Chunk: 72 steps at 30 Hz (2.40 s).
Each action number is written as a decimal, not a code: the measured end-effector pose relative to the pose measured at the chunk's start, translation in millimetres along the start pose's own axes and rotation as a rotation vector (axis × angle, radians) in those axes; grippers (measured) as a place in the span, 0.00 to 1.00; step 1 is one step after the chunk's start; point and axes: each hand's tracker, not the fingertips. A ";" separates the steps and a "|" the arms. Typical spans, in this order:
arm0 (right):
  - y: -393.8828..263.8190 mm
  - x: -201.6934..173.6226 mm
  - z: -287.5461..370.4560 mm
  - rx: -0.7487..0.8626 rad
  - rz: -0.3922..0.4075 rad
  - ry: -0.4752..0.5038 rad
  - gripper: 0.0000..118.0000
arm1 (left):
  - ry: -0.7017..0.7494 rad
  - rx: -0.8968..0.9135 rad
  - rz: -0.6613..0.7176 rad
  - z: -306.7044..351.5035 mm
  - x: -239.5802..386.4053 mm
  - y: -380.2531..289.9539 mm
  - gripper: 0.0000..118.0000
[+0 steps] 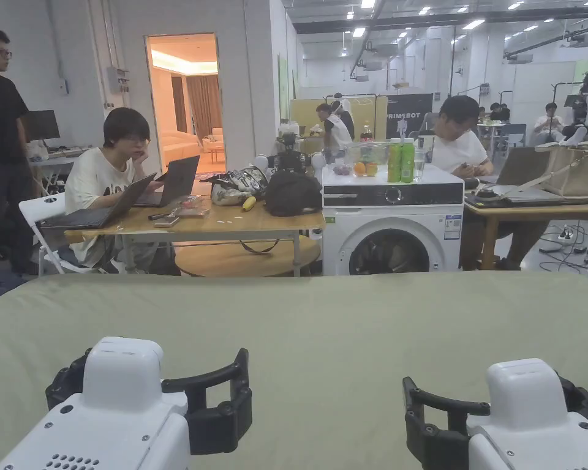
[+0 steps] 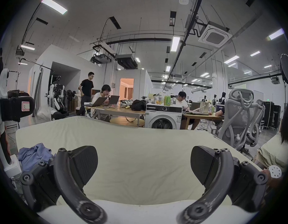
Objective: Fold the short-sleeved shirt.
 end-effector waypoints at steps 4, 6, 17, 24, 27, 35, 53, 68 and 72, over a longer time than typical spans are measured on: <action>0.3 0.0 0.3 0.005 -0.003 0.003 0.97 | 0.005 0.001 -0.004 -0.1 -0.4 0.6 1.00; 0.6 0.4 1.2 0.003 -0.009 0.003 0.97 | 0.006 -0.002 -0.003 0.1 -0.8 0.4 1.00; -2.2 2.5 0.9 -0.025 -0.013 0.022 0.03 | -0.011 0.002 0.015 5.8 -6.6 -0.6 0.07; -4.9 -4.5 -0.4 -0.030 0.011 0.031 0.00 | -0.025 -0.016 0.039 3.6 -5.7 -1.9 0.00; -4.1 -4.3 -0.7 -0.029 0.008 0.030 0.00 | -0.024 -0.022 0.053 2.0 -8.7 -3.5 0.00; -2.3 -2.1 -2.8 -0.021 -0.015 0.005 0.00 | -0.010 -0.023 0.040 3.9 -10.2 -4.4 0.00; 4.3 -120.3 -42.7 -0.023 -0.034 0.323 0.00 | 0.271 -0.056 0.004 72.5 -104.6 0.7 0.00; -27.3 -121.3 -49.5 -0.119 0.016 0.380 0.00 | 0.192 -0.427 0.228 36.8 -204.9 -70.4 0.78; -42.2 -107.2 -50.5 -0.188 0.004 0.357 0.00 | 0.210 -0.581 0.301 -3.9 -230.3 -130.6 0.78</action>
